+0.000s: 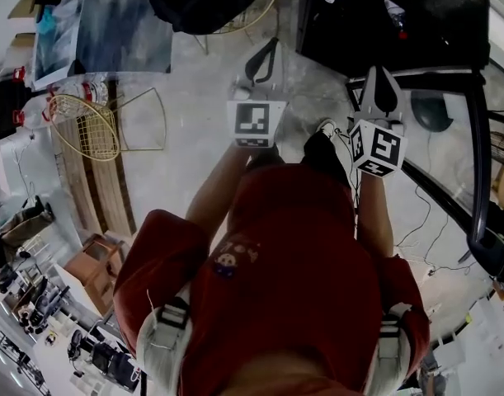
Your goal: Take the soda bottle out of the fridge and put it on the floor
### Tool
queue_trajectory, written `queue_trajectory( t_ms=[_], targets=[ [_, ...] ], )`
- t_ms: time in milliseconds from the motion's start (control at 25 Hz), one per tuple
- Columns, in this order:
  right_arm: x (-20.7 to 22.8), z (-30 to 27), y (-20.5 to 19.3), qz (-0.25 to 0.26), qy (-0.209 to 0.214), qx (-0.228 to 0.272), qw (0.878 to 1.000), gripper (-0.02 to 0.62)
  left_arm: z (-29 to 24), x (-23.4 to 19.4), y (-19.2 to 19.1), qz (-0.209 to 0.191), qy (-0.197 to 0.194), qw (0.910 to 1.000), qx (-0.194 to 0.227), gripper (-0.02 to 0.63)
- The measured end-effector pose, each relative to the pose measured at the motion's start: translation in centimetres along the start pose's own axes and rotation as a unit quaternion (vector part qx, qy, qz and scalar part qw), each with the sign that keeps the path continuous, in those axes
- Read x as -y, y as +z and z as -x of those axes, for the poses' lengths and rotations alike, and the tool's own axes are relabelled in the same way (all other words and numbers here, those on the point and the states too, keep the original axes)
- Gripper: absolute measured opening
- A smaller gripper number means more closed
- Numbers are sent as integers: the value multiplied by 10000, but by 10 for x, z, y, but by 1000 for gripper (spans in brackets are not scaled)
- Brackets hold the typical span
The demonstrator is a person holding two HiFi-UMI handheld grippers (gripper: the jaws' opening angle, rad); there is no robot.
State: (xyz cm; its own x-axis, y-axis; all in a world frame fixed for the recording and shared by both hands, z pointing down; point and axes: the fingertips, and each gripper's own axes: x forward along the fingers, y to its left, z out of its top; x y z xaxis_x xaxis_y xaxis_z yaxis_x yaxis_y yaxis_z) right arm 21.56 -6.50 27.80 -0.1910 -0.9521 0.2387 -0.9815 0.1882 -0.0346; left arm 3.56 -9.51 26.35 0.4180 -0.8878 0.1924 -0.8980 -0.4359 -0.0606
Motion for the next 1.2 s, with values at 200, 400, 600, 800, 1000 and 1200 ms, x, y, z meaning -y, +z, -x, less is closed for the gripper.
queue_trajectory(
  t_ms=[200,400,600,800,1000,1200],
  targets=[
    [8,-23,-33,-18,2,-108,9999,0,-16,-4,-32,120,104,9999,-45,0],
    [4,-52,-62,61,13,-193,9998,0,-25,-20,-77,278,183,9994,-103,-2],
    [-8,-72,-97,-4,-34,-140,9999,0,-23,-33,-131,294,170,9989,-332,-2],
    [-7,-92,-135,-49,-131,-47,9999,0,-38,-32,-175,234,81,9990,-362,-2],
    [-11,-104,-178,21,-179,0,9998,0,-50,-34,-212,349,-7,9989,-302,-2],
    [-9,-122,-223,-90,-234,-150,9996,0,-78,-26,-247,310,-211,9992,-96,-2]
  ],
)
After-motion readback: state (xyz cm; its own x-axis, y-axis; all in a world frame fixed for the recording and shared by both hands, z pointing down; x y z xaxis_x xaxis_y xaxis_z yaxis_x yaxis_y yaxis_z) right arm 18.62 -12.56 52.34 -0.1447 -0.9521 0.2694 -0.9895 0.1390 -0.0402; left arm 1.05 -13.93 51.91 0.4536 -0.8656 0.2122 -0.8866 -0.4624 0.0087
